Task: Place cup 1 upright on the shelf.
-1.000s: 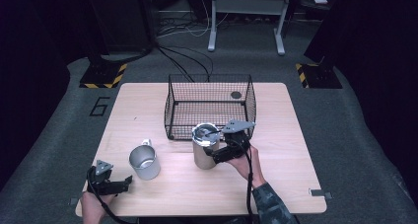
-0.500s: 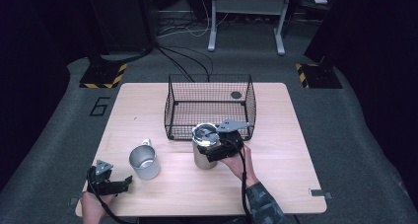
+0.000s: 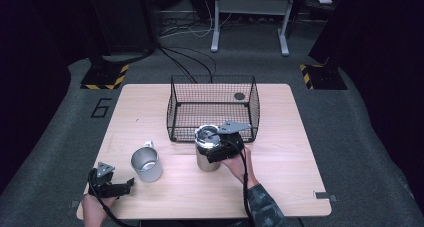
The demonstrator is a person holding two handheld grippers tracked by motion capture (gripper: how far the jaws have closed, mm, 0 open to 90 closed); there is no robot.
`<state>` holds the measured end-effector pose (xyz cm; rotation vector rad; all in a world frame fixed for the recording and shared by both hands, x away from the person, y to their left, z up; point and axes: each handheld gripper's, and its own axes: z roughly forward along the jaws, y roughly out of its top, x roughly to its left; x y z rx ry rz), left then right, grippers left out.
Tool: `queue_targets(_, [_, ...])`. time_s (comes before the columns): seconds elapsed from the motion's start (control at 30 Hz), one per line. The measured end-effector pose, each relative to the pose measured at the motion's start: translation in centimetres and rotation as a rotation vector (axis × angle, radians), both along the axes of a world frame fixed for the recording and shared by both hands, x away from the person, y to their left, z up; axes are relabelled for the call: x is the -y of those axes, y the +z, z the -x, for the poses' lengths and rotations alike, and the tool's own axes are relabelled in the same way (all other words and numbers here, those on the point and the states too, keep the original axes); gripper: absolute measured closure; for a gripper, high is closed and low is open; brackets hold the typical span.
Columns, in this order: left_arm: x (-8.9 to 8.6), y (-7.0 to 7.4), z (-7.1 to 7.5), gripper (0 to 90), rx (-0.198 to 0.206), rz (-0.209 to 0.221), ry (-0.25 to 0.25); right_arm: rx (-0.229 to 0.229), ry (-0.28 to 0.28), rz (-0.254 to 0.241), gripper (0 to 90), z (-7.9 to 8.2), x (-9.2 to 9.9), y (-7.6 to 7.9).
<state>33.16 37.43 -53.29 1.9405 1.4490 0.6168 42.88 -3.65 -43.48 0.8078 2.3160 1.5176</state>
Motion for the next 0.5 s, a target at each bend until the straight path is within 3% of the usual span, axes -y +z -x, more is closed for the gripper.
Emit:
queue_targets(0.23, [0.00,0.01,0.00,0.1,-0.001,-0.001,0.000,0.007,-0.010,0.003,1.0,0.06,-0.19,-0.44])
queue_targets(0.5, [0.02,-0.04,-0.01,0.1,0.005,0.000,0.002,0.057,-0.023,0.018,3.0,0.51,-0.26,-0.40])
